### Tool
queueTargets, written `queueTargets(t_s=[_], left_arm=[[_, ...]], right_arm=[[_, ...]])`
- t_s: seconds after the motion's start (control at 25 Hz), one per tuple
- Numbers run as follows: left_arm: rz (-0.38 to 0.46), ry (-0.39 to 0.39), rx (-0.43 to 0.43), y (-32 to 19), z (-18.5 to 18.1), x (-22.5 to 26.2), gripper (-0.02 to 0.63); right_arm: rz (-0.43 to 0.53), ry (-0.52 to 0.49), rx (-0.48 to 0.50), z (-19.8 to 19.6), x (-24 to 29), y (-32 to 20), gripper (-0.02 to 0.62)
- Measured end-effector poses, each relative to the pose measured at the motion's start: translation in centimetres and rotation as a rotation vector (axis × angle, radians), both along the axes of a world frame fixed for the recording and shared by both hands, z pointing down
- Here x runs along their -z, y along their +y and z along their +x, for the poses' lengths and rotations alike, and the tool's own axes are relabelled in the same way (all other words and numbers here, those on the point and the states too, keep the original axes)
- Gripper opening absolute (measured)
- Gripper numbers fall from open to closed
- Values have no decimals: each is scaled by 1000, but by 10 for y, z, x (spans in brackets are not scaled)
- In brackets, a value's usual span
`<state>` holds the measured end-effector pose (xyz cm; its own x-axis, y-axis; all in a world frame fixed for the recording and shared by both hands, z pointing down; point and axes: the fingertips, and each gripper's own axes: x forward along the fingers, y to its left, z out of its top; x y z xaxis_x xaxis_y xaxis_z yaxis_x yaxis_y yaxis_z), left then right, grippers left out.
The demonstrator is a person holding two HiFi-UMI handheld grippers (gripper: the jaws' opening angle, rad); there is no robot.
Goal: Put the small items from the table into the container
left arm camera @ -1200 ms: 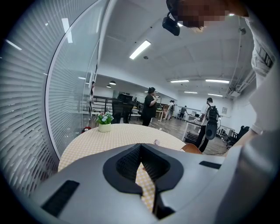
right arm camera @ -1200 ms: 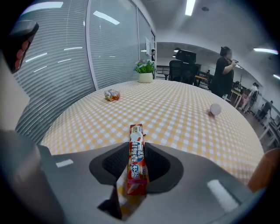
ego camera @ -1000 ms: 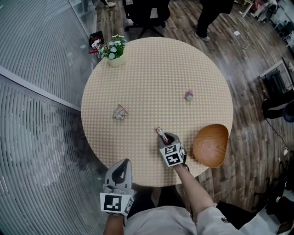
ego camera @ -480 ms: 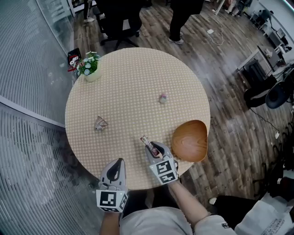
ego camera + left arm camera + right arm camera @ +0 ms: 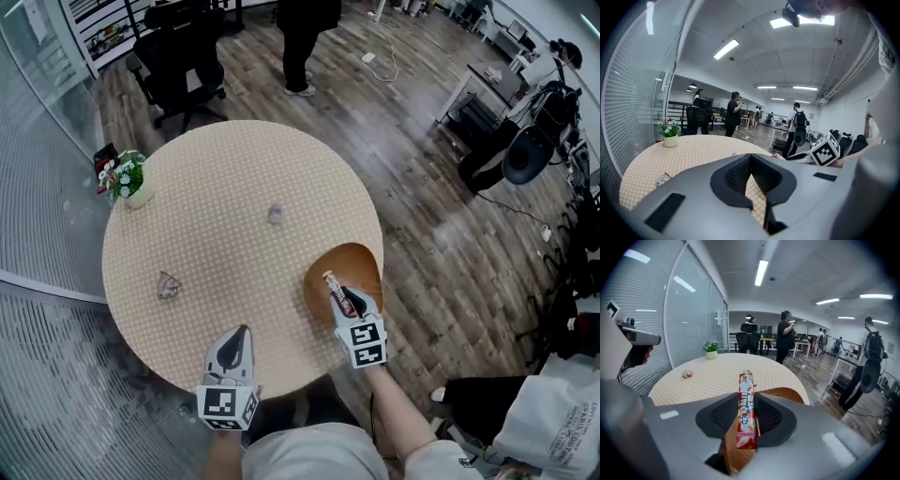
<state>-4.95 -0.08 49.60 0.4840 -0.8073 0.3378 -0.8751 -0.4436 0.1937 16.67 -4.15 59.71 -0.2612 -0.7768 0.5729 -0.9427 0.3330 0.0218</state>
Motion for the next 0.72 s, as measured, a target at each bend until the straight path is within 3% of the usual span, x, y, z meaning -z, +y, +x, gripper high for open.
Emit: queueTargets(t_s=[0.2,0.52,0.72], left_arm=[[0,-14,-23,-4,19,2,6],[-4,-41,29,-7,12,7,5],[-8,-40,66,-8,5,5,6]], right_arm=[[-103,29,-57,42,-50,-6,109],[-274,74,-79,53,-97,-20,110],[-277,52,-96,56,-91,-25,116]])
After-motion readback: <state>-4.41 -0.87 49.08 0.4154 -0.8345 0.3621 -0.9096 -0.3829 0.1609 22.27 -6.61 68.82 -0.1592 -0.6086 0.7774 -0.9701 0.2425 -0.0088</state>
